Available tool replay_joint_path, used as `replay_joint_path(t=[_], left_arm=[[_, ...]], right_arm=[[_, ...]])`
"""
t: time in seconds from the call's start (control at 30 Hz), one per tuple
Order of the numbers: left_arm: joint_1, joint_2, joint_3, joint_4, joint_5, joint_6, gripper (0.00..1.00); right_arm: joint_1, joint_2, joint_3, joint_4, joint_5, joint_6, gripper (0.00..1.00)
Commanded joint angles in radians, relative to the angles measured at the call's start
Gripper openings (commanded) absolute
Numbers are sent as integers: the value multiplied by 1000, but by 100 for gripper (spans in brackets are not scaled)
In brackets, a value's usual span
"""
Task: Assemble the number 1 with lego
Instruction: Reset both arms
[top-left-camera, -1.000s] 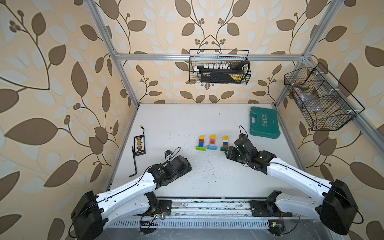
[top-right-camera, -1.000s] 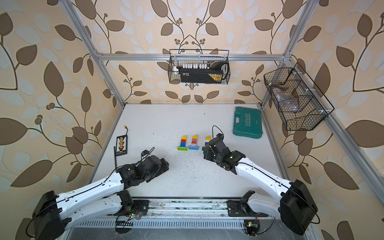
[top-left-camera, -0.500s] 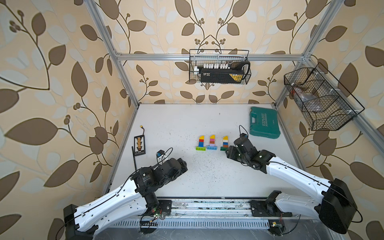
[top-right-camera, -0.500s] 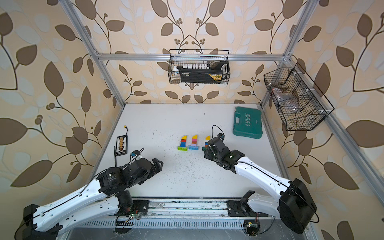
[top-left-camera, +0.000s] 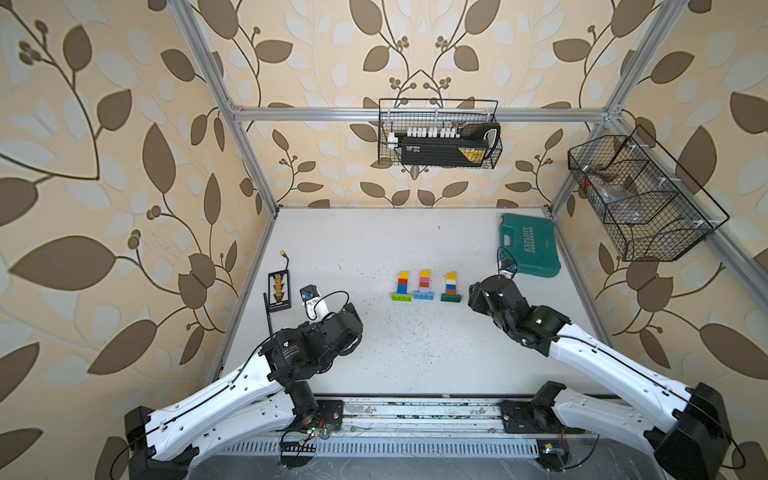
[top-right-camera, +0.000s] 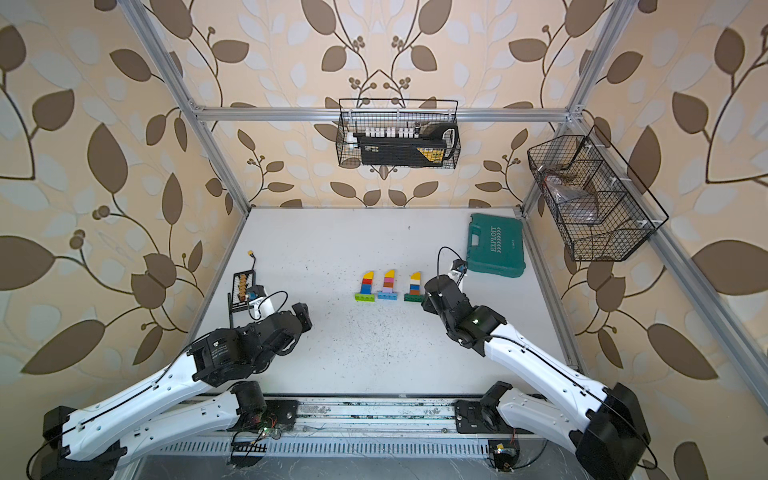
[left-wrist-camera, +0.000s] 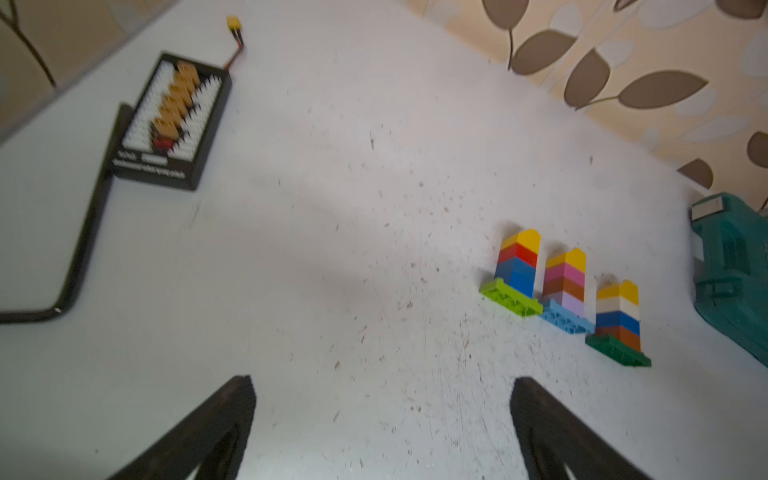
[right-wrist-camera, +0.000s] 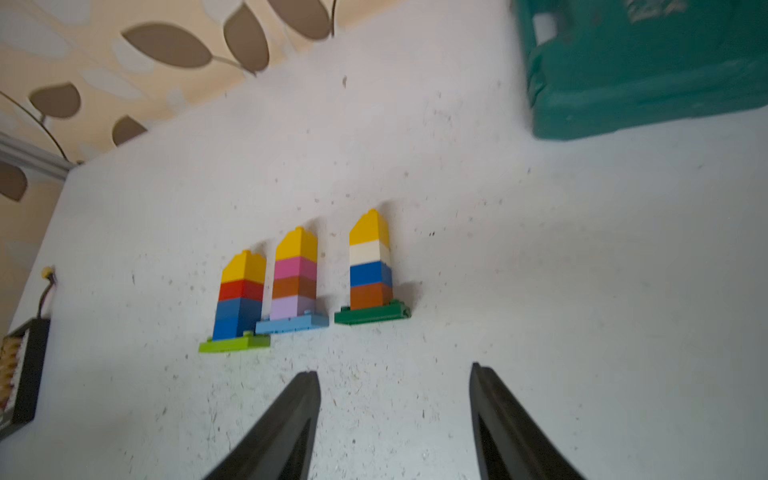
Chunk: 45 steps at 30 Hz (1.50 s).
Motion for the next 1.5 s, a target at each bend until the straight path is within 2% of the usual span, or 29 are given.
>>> replay_joint_path(t=[0.0,0.03,0.1,0.17,0.23,0.3,0.33,0.37,0.47,0.6,0.67,0.77,0.8,0.87,0.97,1.03,1.07,1.1,1.2,1.3,1.37,1.43,1.47], left_arm=[[51,63,57,-52,-352,164,99],[79,77,62,-45,-408,182,99],[165,95,59,27,-487,267,99],[277,100,30,180,-480,383,99],[415,100,-23,393,-361,567,99],[566,122,-115,659,-139,803,99],[615,141,-143,740,-81,863,99],[656,171,-164,812,-41,906,99],[736,258,-197,932,21,923,99],[804,390,-244,1147,75,1025,99],[837,443,-264,1248,89,1043,99],[895,506,-286,1325,208,1063,99],[898,527,-300,1370,215,1081,99],[912,548,-267,1326,240,1034,99],[926,608,-286,1382,291,1013,99],[927,647,-303,1427,276,1033,99],[934,640,-291,1386,306,1013,99],[939,653,-301,1419,327,1009,99],[939,715,-340,1554,342,1026,99],[956,738,-288,1474,403,1029,99],[969,742,-280,1460,424,1024,99],[971,741,-280,1458,428,1024,99],[971,738,-281,1458,428,1022,99]], right_arm=[[4,-105,-69,129,352,-167,90],[4,-122,-95,196,409,-215,99],[-6,-133,-156,366,506,-352,99],[-33,-110,-187,496,536,-494,99],[-84,-62,-182,521,524,-554,99],[-153,8,-170,537,475,-577,99],[-181,44,-175,568,454,-599,99],[-212,88,-186,618,441,-628,99],[-297,218,-212,725,385,-677,99],[-381,338,-262,877,305,-759,99],[-434,366,-271,866,278,-696,98],[-465,376,-314,975,186,-707,98],[-481,376,-328,999,150,-704,98],[-514,384,-343,1032,74,-694,98],[-550,427,-339,1075,4,-694,98],[-552,484,-337,1138,-54,-733,98],[-551,500,-317,1114,-105,-753,99],[-551,515,-304,1109,-151,-776,99],[-570,507,-326,1130,-186,-763,99],[-591,528,-350,1185,-271,-771,99],[-602,568,-379,1293,-281,-778,99],[-602,541,-369,1222,-276,-760,99],[-600,552,-374,1257,-274,-770,99]])
